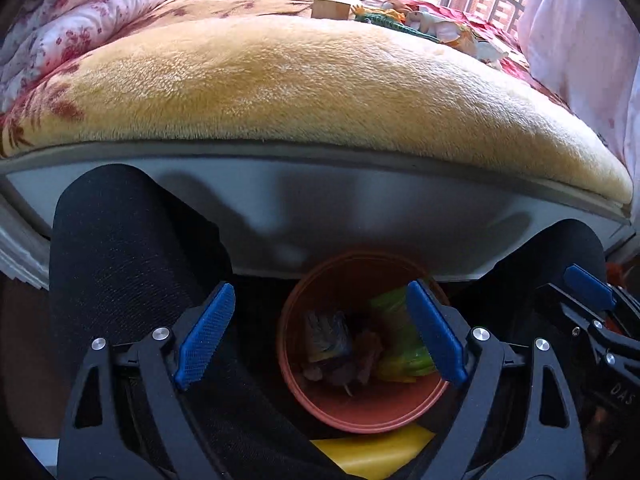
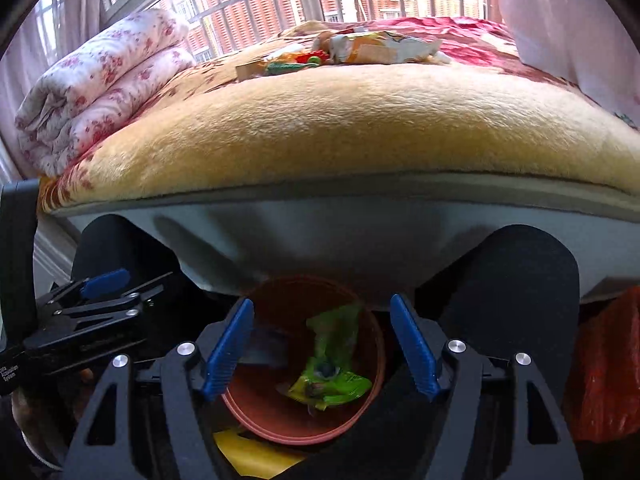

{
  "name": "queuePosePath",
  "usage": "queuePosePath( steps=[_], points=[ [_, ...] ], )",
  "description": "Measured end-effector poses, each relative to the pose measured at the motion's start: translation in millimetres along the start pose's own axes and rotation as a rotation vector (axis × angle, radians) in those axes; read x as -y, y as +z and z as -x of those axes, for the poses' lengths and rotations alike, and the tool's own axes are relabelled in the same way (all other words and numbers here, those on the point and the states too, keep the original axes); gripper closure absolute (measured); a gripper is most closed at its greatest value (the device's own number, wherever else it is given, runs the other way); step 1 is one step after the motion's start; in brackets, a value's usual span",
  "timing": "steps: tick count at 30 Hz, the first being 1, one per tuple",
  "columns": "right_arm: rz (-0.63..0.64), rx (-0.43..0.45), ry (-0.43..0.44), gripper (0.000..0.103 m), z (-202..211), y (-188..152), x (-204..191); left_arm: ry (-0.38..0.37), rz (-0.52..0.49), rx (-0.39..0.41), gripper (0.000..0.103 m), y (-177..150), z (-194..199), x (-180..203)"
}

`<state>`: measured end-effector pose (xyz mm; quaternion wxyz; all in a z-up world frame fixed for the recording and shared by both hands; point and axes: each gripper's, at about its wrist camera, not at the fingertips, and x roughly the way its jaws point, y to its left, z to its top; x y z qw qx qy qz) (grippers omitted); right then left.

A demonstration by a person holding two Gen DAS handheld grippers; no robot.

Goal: Collect trash
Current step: 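Grasp the orange juice pouch with the right tool while the left tool grasps the toy dinosaur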

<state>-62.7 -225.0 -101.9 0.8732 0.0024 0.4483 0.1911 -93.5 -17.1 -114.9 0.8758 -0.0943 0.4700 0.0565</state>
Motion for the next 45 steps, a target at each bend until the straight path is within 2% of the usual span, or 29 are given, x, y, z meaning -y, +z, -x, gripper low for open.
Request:
queuePosePath(
  steps=[8, 13, 16, 19, 23, 25, 28, 30, 33, 34, 38, 42, 43, 45],
  points=[
    [-0.003, 0.027, -0.016, 0.033, 7, 5, 7, 0.002, -0.007, 0.003, 0.018, 2, 1, 2],
    [0.018, 0.063, -0.024, 0.033, 19, 26, 13, 0.012, -0.039, 0.051, 0.018, 14, 10, 8],
    [0.037, 0.096, -0.011, 0.032, 30, 52, 18, 0.012, -0.077, 0.089, 0.018, 30, 19, 13],
    [0.053, 0.129, 0.014, 0.015, 37, 91, 26, -0.009, -0.106, 0.115, 0.014, 56, 25, 14],
    [0.058, 0.139, 0.002, 0.015, 28, 151, 36, -0.015, -0.118, 0.159, 0.011, 99, 28, 15],
    [0.028, 0.125, 0.015, 0.015, 14, 183, 43, -0.025, -0.117, 0.176, 0.011, 119, 26, 16],
    [-0.041, 0.077, 0.041, 0.015, -14, 222, 54, -0.002, -0.118, 0.202, 0.011, 148, 20, 16],
    [-0.068, 0.055, 0.050, 0.015, -23, 232, 58, -0.002, -0.106, 0.212, 0.011, 159, 18, 14],
    [-0.270, -0.051, 0.152, 0.015, -67, 261, 79, -0.014, -0.085, 0.225, 0.011, 167, 16, 7],
    [-0.270, -0.051, 0.152, 0.015, -67, 261, 79, -0.015, -0.075, 0.229, 0.011, 170, 15, 4],
    [-0.451, -0.125, 0.216, 0.015, -109, 278, 90, -0.026, -0.055, 0.220, 0.011, 173, 9, -1],
    [-0.537, -0.177, 0.186, 0.021, -150, 295, 88, -0.016, -0.062, 0.224, 0.011, 173, 4, -2],
    [-0.555, -0.184, 0.171, 0.031, -159, 298, 88, -0.007, -0.068, 0.225, 0.011, 173, 2, -2],
    [-0.574, -0.181, 0.127, 0.035, -170, 302, 88, -0.001, -0.079, 0.221, 0.011, 175, -1, -1]
  ],
)
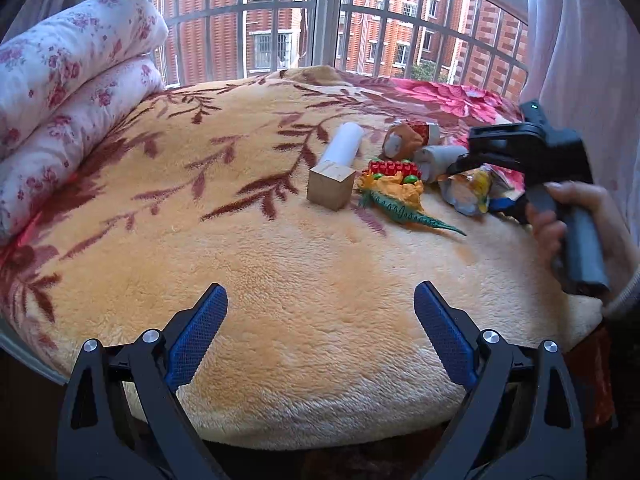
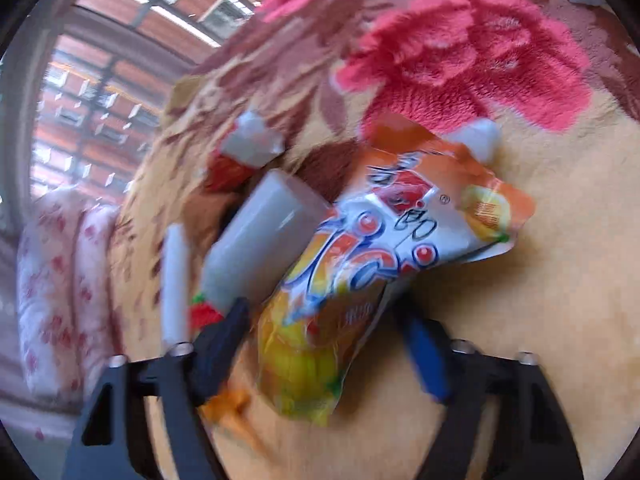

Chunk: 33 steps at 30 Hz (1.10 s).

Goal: Collect trash
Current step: 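Grasp the orange juice pouch with the right tool while the left tool grasps the toy dinosaur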

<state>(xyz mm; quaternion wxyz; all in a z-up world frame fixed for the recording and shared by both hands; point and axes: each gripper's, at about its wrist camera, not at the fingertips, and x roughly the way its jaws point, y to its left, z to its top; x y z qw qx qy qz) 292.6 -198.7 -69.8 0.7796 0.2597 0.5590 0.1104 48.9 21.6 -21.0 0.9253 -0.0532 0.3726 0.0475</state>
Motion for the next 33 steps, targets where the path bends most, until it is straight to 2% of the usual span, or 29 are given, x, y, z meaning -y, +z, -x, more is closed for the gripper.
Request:
queuePosePath(
  steps=[3, 5, 9, 14, 18, 21, 24, 25, 26, 27, 28, 29, 31, 33],
  points=[
    [0.011, 0.023, -0.013, 0.047, 2, 1, -1, -0.007, -0.004, -0.006, 0.011, 2, -4, 2],
    [0.055, 0.036, -0.004, 0.059, 8, -4, 0, -0.021, -0.013, -0.013, 0.011, 6, -7, 6],
    [0.070, 0.074, 0.075, 0.062, 35, -14, 19, -0.059, 0.008, -0.040, 0.011, 14, -16, 18],
    [0.133, 0.188, 0.133, 0.062, 88, -40, 45, -0.089, 0.083, -0.073, 0.011, 32, -34, 47],
    [0.168, 0.252, 0.144, 0.062, 120, -60, 69, -0.054, 0.166, -0.102, 0.011, 52, -60, 70],
    [0.173, 0.272, 0.164, 0.062, 136, -70, 81, 0.018, 0.203, -0.133, 0.011, 66, -92, 81],
    [0.217, 0.302, 0.155, 0.061, 150, -78, 87, 0.083, 0.258, -0.186, 0.011, 74, -128, 80],
    [0.238, 0.310, 0.146, 0.061, 153, -83, 86, 0.099, 0.283, -0.225, 0.011, 75, -144, 76],
    [0.249, 0.313, 0.144, 0.061, 153, -85, 85, 0.116, 0.290, -0.241, 0.017, 76, -149, 74],
    [0.258, 0.314, 0.146, 0.061, 153, -88, 84, 0.142, 0.289, -0.246, 0.029, 76, -151, 74],
    [0.268, 0.313, 0.152, 0.061, 153, -91, 83, 0.158, 0.275, -0.233, 0.035, 77, -149, 74],
    [0.278, 0.311, 0.155, 0.061, 151, -94, 81, 0.148, 0.260, -0.223, 0.043, 78, -147, 75],
    [0.305, 0.312, 0.147, 0.061, 149, -102, 79, 0.110, 0.255, -0.212, 0.044, 78, -144, 71],
    [0.325, 0.313, 0.138, 0.061, 146, -109, 77, 0.075, 0.270, -0.194, 0.051, 76, -138, 64]
  ],
)
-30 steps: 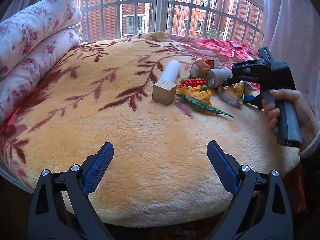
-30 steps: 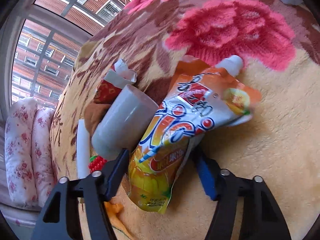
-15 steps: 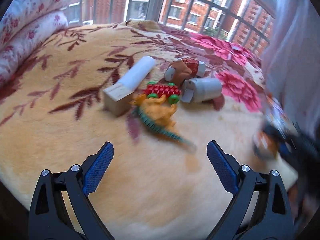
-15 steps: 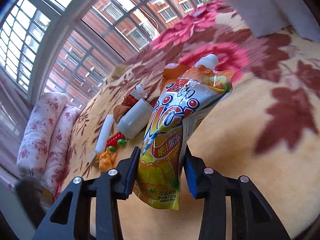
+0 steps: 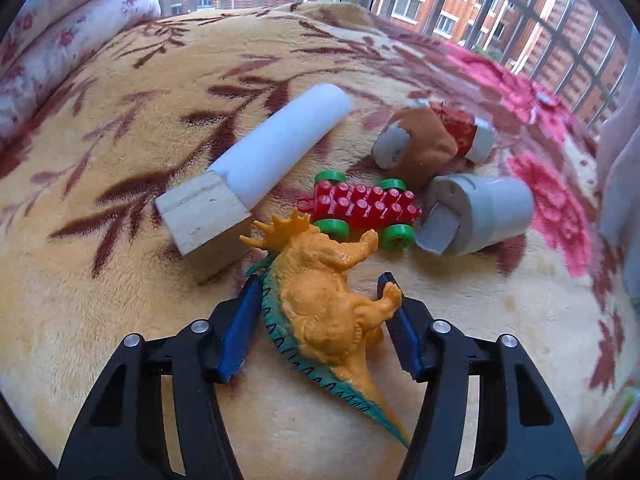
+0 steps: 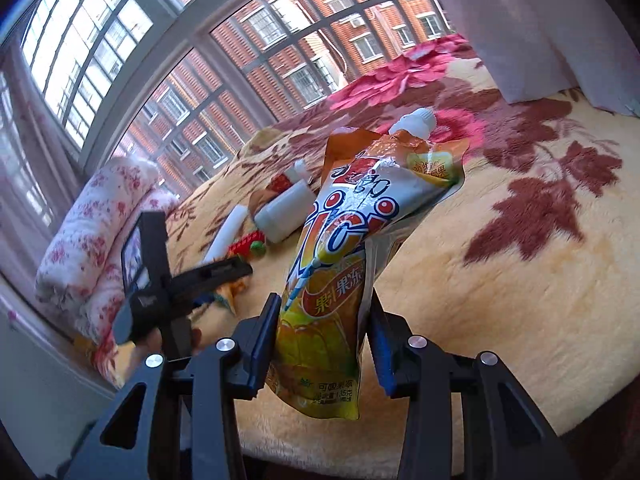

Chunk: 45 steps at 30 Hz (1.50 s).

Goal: Collect trash
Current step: 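Grasp the orange juice pouch with the right tool while the left tool grasps the toy dinosaur, then lower both tools into the orange bucket and release the pouch and dinosaur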

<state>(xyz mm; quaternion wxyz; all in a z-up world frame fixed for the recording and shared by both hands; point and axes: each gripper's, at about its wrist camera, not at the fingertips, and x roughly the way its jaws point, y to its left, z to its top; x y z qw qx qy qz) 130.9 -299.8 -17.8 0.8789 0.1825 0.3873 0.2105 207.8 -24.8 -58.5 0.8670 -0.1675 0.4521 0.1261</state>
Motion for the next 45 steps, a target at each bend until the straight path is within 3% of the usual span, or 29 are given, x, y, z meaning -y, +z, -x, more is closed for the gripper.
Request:
queuePosePath(
  steps=[3, 7, 13, 22, 29, 34, 39, 45],
  points=[
    [0.032, -0.007, -0.005, 0.061, 2, -14, -8, -0.079, -0.041, 0.050, 0.071, -7, 23, -10],
    [0.085, -0.001, -0.014, 0.061, 8, -24, -22, -0.099, -0.117, 0.131, 0.071, -20, 58, -21],
    [0.100, -0.005, -0.010, 0.061, 8, -28, -35, -0.141, -0.158, 0.165, 0.071, -30, 74, -38],
    [0.194, 0.048, -0.040, 0.061, 36, -44, -52, -0.164, -0.308, 0.299, 0.071, -90, 117, -52],
    [0.281, 0.025, -0.013, 0.061, 52, -67, -74, -0.146, -0.387, 0.389, 0.071, -141, 176, -59],
    [0.338, 0.004, 0.002, 0.061, 69, -92, -90, -0.155, -0.379, 0.349, 0.071, -175, 198, -75],
    [0.418, -0.020, -0.017, 0.061, 80, -132, -104, -0.157, -0.367, 0.293, 0.071, -204, 196, -90],
    [0.490, -0.108, -0.064, 0.061, 73, -183, -106, -0.161, -0.347, 0.220, 0.071, -233, 185, -102]
  ],
)
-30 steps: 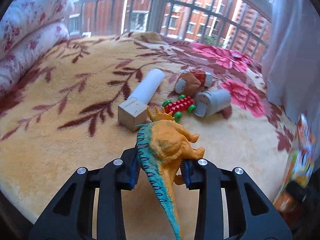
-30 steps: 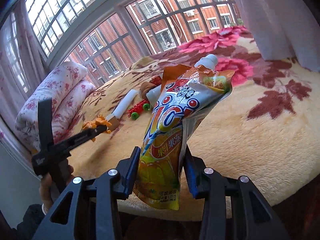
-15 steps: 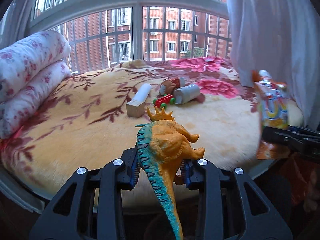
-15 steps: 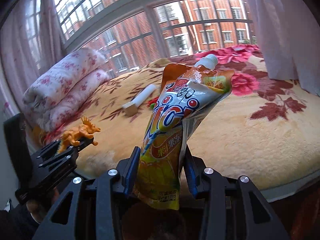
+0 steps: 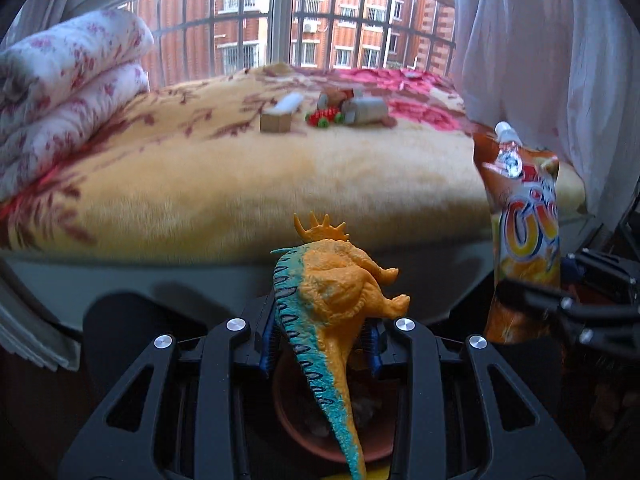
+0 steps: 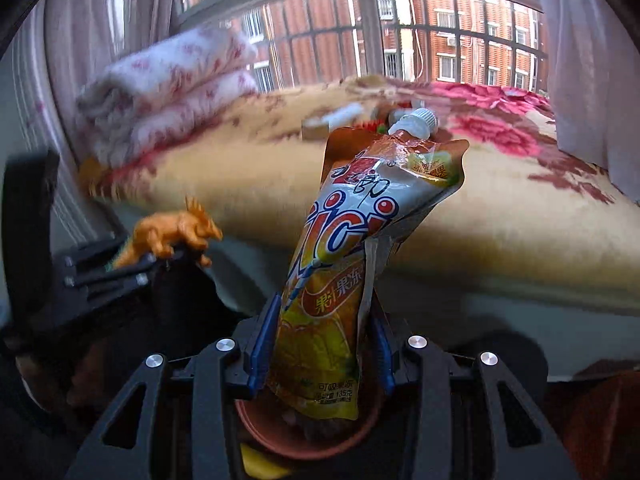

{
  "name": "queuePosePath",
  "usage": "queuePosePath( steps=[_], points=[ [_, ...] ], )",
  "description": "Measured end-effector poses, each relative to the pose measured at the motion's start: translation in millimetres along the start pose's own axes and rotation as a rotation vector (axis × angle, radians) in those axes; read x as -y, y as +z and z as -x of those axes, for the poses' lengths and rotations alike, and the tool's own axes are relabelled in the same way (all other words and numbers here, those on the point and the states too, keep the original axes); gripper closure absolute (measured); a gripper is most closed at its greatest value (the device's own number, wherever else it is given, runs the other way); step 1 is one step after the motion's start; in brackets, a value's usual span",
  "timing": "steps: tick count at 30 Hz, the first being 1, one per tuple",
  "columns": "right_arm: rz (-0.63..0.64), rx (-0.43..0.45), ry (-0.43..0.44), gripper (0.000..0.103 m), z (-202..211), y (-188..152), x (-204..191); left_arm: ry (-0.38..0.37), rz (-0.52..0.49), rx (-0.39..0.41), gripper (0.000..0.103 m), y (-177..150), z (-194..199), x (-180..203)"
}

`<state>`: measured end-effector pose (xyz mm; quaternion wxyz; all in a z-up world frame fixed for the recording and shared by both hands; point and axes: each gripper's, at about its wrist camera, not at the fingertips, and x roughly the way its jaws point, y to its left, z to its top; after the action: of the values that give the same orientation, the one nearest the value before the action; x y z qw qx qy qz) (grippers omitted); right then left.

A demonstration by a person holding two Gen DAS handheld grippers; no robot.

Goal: Collect trash
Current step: 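Lower both tools into the orange bucket and release the pouch and dinosaur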

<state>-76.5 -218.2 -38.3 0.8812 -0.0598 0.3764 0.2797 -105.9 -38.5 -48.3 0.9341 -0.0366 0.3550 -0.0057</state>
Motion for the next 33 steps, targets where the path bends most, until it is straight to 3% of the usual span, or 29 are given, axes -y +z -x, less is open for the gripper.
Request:
queuePosePath(
  steps=[10, 26, 27, 28, 29, 32, 33],
  points=[
    [0.052, -0.126, -0.023, 0.061, -32, -37, -19, -0.044, 0.050, -0.209, 0.071, -33, -44, -4],
    [0.079, -0.181, -0.009, 0.060, -44, -47, -23, -0.044, 0.069, -0.241, 0.071, -37, -50, -9],
    [0.080, -0.182, -0.010, 0.057, -44, -47, -23, -0.045, 0.069, -0.241, 0.070, -36, -50, -9],
    [0.083, -0.183, -0.014, 0.037, -44, -47, -24, -0.048, 0.074, -0.241, 0.069, -35, -49, -9],
    [0.086, -0.186, -0.019, 0.016, -44, -47, -24, -0.046, 0.079, -0.248, 0.060, -34, -51, -10],
    [0.088, -0.161, -0.036, 0.014, -39, -46, -23, -0.027, 0.099, -0.258, 0.027, -34, -52, -14],
    [0.087, -0.158, -0.043, 0.014, -38, -46, -21, -0.030, 0.114, -0.255, 0.026, -34, -51, -17]
  ],
)
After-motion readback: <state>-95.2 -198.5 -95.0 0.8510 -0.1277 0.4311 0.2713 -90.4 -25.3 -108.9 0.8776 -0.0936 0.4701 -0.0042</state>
